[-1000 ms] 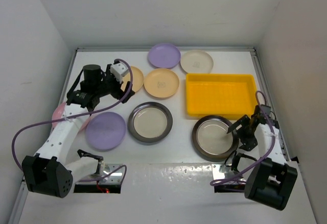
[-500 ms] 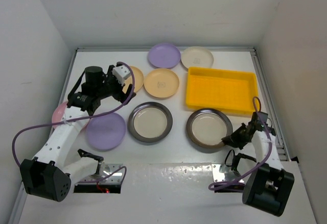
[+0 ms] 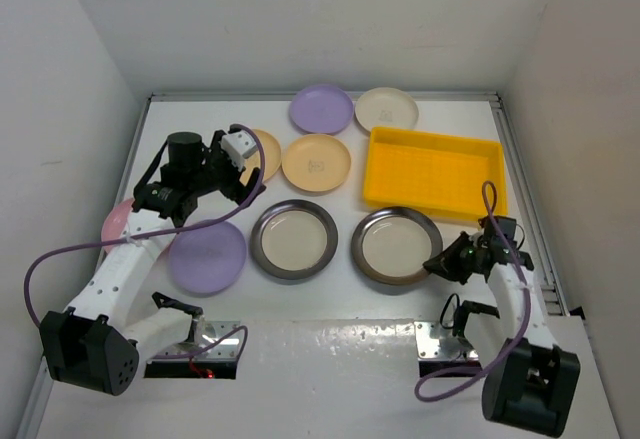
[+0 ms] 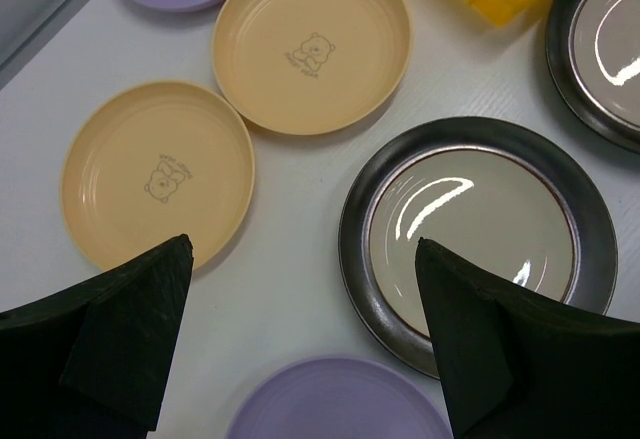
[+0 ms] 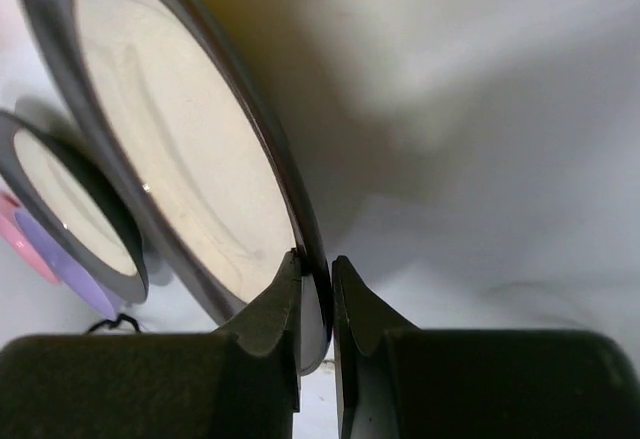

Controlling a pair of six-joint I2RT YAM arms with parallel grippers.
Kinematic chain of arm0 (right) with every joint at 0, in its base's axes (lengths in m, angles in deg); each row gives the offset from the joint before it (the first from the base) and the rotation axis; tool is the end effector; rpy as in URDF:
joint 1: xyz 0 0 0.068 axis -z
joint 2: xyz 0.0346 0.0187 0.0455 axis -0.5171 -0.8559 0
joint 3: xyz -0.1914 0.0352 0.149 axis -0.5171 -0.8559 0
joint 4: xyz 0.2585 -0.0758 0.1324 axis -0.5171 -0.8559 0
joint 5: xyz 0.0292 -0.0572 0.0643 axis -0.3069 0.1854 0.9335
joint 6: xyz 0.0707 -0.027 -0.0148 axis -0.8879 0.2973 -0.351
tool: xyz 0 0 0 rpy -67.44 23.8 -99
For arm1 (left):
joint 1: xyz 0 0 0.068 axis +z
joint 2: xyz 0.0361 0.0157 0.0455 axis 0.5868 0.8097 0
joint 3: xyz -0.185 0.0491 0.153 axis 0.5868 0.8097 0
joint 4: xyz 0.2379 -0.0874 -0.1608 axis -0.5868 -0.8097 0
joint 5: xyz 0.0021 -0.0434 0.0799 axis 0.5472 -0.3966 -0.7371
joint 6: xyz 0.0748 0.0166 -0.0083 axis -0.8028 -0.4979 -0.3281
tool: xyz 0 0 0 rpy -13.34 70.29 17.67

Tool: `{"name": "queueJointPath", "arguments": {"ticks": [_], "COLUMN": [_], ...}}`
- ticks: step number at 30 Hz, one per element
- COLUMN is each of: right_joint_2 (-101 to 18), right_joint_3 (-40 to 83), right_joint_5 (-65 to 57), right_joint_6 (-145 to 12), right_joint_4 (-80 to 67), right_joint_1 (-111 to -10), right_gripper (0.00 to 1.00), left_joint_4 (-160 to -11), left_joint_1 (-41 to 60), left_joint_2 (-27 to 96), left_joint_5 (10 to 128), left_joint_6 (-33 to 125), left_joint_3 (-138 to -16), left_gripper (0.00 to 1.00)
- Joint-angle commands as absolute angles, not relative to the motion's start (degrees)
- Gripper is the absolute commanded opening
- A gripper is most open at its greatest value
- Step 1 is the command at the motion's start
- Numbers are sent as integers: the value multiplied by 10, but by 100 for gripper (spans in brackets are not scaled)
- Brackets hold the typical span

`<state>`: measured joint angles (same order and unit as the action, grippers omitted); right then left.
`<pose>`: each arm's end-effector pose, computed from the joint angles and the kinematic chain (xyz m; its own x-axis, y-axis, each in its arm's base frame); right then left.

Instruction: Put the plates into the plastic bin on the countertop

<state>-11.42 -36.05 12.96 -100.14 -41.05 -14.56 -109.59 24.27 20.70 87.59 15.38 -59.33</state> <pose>0.1954 -0.0295 0.0697 -0.6087 0.7922 -0.0427 0.6517 0.5300 0.5426 0.3022 -0.0924 0.2833 -0.2612 0.3451 -0.9015 0.6859 0.7234 0.0782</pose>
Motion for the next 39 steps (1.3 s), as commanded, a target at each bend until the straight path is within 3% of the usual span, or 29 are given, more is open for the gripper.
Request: {"name": "queueJointPath", "arguments": {"ticks": [1, 8, 19, 27, 33, 39], "right_joint_2": [-65, -2, -27, -30, -62, -199], "right_joint_3": [-352, -372, -293, -282, -239, -165], "right_joint_5": [129, 172, 324, 342, 349, 310], "right_joint_6": [-979, -1004, -1003, -1070, -1131, -1155], "right_joint_4": [-396, -333, -346, -284, -179, -85], "right_joint_1": [-179, -181, -181, -180, -173, -86], "right_gripper": [0, 0, 0, 0, 0, 0], "left_joint_4": [-1089, -1084, -1079, -1079, -1079, -1079], "left_joint_1": [237, 237, 237, 237, 242, 242], "left_joint_2": [199, 209, 226, 226, 226, 226], "left_joint_5": [886, 891, 891, 891, 891, 891], "left_joint_6": [150, 150, 150, 150, 150, 150], "left_joint_3": [-592, -597, -602, -602, -597, -597], "left_gripper": [93, 93, 94, 94, 94, 94]}}
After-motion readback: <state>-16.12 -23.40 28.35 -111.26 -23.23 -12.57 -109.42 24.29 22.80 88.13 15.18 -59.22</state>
